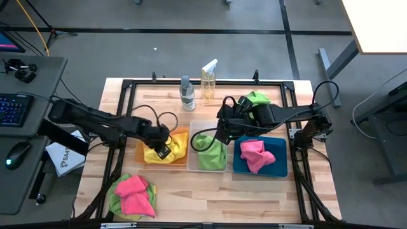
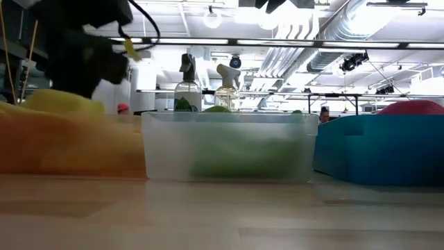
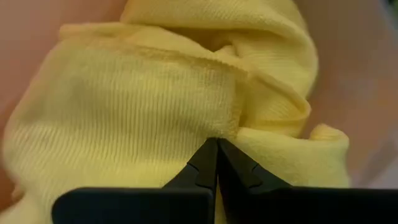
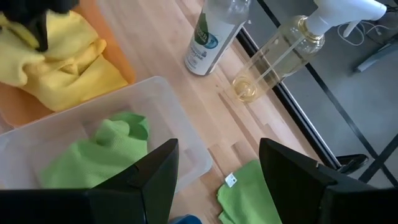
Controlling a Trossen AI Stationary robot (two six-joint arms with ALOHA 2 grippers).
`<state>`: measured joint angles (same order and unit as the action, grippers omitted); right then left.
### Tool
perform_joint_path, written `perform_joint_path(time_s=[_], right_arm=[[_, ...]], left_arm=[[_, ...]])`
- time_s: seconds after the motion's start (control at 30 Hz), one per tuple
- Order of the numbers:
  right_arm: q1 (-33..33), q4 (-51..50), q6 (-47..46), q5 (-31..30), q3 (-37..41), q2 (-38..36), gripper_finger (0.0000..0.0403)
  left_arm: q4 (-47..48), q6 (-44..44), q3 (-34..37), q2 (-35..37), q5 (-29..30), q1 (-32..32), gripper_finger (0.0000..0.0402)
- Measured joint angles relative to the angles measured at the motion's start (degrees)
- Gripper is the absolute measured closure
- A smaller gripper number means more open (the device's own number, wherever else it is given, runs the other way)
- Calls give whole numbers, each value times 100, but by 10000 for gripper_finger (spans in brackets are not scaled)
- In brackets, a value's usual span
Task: Sort microfiber towel by color & place in baskets
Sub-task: Put the top yellow microfiber cloth into the orange bin, then put the top green microfiber cloth into the transparent bin
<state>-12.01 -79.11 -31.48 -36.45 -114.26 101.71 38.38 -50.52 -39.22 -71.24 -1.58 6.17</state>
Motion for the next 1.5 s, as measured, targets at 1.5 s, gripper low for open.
perform_joint_path(time_s=[1.5], right_arm=[[4975,4359,-405,2757,6714,-2409,182]], left_arm=[[-1634,588,-1080,2205,826,-466,401]])
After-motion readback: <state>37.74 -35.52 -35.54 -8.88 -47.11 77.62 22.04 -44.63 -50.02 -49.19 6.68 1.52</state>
